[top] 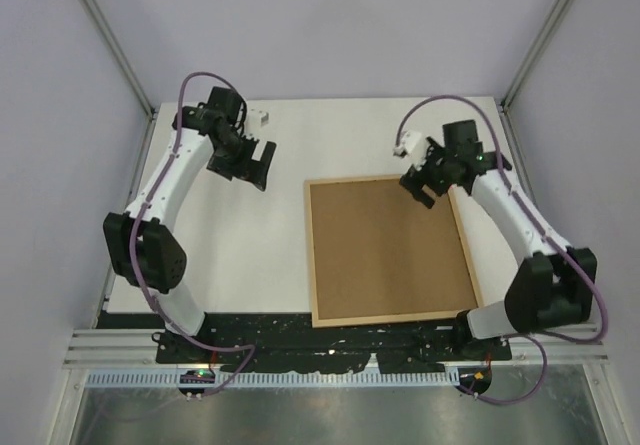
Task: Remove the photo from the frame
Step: Place the screwdriver at the center of the board, then turn over the photo frame at the center of the board.
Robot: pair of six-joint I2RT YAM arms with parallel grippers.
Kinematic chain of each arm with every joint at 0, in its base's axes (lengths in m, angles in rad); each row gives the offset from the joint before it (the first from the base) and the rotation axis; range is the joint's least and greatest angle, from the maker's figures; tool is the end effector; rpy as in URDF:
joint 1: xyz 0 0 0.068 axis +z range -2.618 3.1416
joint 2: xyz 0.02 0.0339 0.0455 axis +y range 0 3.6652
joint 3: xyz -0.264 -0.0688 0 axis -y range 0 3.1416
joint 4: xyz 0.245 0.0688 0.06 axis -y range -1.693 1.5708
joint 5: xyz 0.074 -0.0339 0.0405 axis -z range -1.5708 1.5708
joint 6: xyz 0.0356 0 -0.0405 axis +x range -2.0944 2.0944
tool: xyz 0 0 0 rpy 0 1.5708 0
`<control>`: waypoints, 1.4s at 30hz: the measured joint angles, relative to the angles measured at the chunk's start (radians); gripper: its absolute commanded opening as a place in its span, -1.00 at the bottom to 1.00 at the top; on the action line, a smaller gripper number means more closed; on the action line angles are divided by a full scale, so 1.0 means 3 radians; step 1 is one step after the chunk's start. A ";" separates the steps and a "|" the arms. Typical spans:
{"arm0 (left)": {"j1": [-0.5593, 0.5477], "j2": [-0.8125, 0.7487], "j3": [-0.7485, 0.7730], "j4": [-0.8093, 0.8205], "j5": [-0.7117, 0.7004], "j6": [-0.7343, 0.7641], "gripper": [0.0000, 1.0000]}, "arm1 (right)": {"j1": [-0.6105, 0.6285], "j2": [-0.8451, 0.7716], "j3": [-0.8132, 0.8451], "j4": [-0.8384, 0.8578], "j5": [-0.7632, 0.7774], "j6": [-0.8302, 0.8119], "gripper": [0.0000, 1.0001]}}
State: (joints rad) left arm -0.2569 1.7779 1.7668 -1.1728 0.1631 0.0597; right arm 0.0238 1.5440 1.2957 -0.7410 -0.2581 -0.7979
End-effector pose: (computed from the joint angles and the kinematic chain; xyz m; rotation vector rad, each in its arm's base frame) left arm 0.3478 -0.0973 0.3281 0.4787 2.7182 -0.2777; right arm 0.3244 0.0168 0.2848 -1.0917 2.2619 0.0181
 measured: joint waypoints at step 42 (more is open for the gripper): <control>0.1076 -0.1953 -0.1921 0.0390 0.0595 0.0365 0.99 | 0.3698 -0.0221 -0.1602 0.0744 -0.0493 0.0754 0.33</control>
State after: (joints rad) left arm 0.0658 1.1919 1.1904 -1.0557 0.3416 0.1692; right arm 1.1332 1.4776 0.8150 -0.5179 -0.4061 -0.5716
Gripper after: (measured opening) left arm 0.994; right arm 0.668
